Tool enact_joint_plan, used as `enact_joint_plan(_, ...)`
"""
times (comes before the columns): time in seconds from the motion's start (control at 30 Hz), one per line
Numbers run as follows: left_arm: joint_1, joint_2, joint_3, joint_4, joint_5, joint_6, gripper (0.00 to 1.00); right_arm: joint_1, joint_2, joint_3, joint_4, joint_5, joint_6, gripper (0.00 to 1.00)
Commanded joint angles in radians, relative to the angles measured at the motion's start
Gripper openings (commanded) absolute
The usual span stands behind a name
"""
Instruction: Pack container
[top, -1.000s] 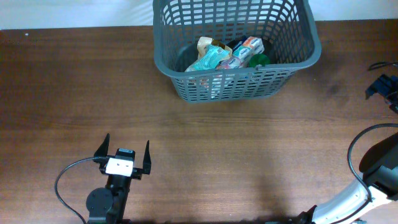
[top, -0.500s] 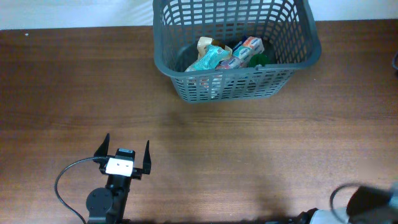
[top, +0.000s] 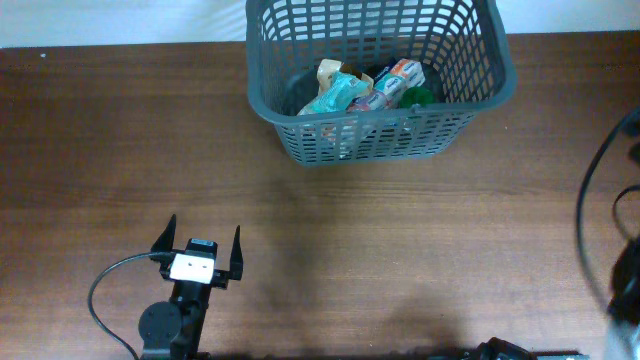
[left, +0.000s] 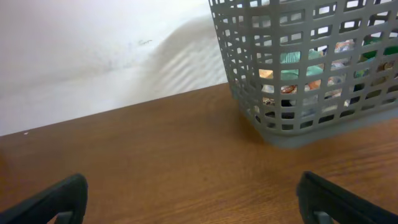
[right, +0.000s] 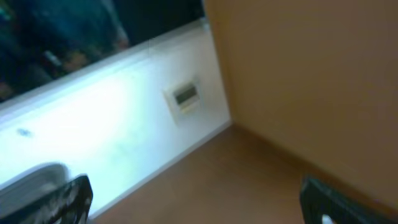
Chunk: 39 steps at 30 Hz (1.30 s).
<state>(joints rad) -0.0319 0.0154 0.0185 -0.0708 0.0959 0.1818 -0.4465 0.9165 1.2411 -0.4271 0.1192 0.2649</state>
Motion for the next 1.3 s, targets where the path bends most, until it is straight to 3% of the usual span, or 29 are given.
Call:
enact_joint_plan(0.0,-0.003,-0.010,-0.009,0.000,-0.008,-0.009,0.99,0.058,-0.145,-0.124,0.079,0.016,0.001,0.99)
enact_joint_plan(0.5,-0.003,-0.010,-0.009,0.000,-0.008,-0.009,0.99,0.349,-0.544,-0.351,0.116,0.011,0.001,0.99)
enact_joint_plan(0.97,-0.003,-0.010,-0.009,0.000,-0.008,-0.009,0.99,0.433,-0.765,-0.668,0.486,-0.045,0.001,0.99)
enact_joint_plan(1.27,-0.003,-0.010,-0.009,0.000,-0.008,-0.009,0.99,0.486,-0.877,-0.794,0.522,-0.045,-0.010,0.99)
